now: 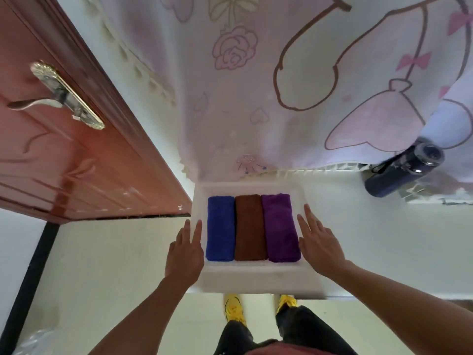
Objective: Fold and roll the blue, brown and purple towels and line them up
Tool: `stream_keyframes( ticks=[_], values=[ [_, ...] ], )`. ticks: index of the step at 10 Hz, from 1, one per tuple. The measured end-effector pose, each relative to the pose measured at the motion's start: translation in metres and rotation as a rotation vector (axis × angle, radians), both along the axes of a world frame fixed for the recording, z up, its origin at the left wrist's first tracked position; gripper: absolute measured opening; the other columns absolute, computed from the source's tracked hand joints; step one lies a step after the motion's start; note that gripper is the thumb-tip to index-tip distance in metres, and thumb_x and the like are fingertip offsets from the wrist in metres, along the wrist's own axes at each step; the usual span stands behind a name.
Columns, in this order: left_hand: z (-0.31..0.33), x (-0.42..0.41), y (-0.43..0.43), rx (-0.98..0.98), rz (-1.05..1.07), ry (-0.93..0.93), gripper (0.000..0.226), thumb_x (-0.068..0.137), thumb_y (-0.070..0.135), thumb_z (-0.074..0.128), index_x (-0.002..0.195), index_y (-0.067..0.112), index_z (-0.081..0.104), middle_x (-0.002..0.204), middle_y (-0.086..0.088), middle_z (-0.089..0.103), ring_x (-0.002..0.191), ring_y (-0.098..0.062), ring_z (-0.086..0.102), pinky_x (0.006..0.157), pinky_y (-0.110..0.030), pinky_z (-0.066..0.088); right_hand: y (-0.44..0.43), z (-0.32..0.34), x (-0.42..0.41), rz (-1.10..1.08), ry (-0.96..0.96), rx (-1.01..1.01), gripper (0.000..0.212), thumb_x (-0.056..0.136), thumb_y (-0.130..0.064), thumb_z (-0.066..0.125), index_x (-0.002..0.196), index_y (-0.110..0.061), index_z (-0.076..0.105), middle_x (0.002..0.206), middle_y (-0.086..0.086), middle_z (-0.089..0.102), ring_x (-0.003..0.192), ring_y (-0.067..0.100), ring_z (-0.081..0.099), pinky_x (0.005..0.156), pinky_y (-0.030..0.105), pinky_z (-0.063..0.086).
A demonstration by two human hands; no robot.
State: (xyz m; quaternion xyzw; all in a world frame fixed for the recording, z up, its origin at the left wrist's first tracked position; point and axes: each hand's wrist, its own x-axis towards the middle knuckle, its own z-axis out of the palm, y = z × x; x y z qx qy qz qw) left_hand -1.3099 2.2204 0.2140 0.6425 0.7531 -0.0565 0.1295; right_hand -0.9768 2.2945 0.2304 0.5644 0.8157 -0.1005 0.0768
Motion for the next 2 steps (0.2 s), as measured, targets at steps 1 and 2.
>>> stream_keyframes(
  ticks=[1, 2],
  values=[
    [0.0, -0.007, 0.001, -0.021, -0.02, -0.012, 0.068, 0.097, 0.027, 0.039, 0.153, 0.021, 0.001, 0.159, -0.014, 0.014, 0.129, -0.026, 0.042, 0.096, -0.034, 0.043, -0.001, 0.014, -0.011, -0.036, -0.052, -0.063, 0.059, 0.1, -0.032, 0.04, 0.152, -0.013, 0.019, 0.16, 0.015, -0.006, 0.147, 0.031, 0.013, 0.108, 0.042, 0.037],
    [0.002, -0.009, 0.012, -0.054, -0.067, -0.019, 0.069, 0.097, 0.032, 0.039, 0.153, 0.023, 0.0, 0.155, -0.014, 0.022, 0.114, -0.023, 0.053, 0.085, -0.031, 0.046, 0.01, 0.052, -0.033, -0.112, 0.075, -0.047, 0.053, 0.099, -0.035, 0.044, 0.148, -0.021, 0.03, 0.16, 0.008, 0.017, 0.146, 0.027, 0.02, 0.112, 0.042, 0.03]
  ],
)
